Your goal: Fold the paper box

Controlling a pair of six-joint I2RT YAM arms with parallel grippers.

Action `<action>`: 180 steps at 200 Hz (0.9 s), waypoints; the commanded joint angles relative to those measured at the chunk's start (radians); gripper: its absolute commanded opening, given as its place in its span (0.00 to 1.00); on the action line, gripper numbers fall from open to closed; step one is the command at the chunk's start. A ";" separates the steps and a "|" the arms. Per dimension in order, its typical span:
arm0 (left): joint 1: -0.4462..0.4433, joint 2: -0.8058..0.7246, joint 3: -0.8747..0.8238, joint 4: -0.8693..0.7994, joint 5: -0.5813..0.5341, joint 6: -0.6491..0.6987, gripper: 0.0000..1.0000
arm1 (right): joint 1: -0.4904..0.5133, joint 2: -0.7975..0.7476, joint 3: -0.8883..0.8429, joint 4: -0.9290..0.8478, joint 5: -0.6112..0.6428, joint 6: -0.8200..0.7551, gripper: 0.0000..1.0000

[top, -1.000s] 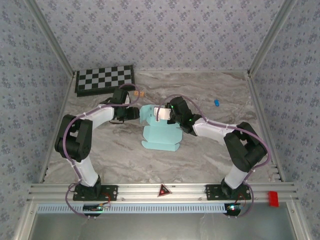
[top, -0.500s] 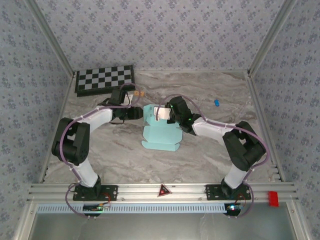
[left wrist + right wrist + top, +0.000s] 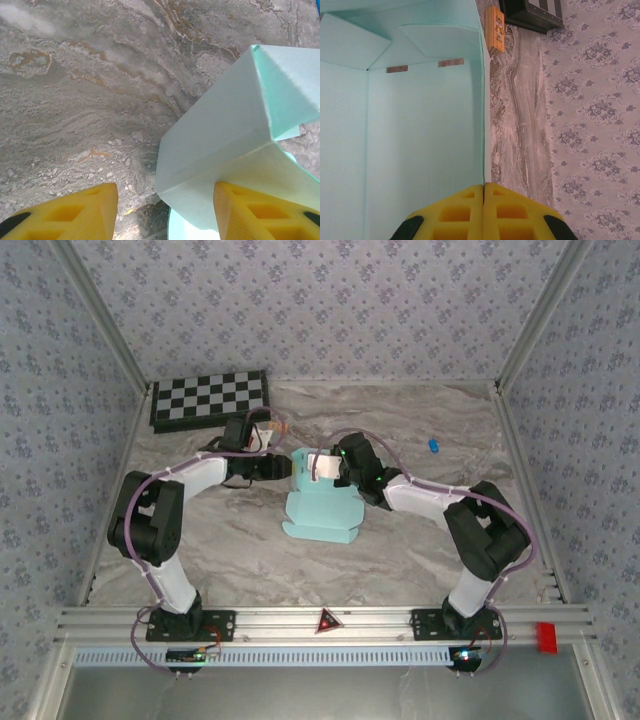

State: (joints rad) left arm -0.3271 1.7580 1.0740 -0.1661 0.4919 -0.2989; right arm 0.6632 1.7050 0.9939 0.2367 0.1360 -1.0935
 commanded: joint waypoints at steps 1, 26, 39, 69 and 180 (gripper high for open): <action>0.002 0.002 -0.022 0.056 0.052 0.014 0.52 | -0.001 0.023 0.017 -0.044 -0.003 -0.004 0.00; -0.002 -0.009 -0.044 0.102 0.067 0.043 0.52 | -0.002 0.025 0.017 -0.045 -0.004 -0.004 0.00; -0.004 -0.018 -0.054 0.119 0.069 0.055 0.52 | -0.002 0.025 0.016 -0.045 -0.001 -0.004 0.00; -0.006 -0.014 -0.050 0.113 0.112 0.074 0.52 | -0.001 0.027 0.018 -0.045 -0.001 -0.003 0.00; -0.036 0.001 -0.060 0.147 0.130 0.110 0.51 | 0.020 0.008 -0.033 0.012 0.005 -0.025 0.00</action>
State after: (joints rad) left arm -0.3519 1.7580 1.0218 -0.0532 0.5888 -0.2165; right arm 0.6647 1.7100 0.9909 0.2520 0.1429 -1.0943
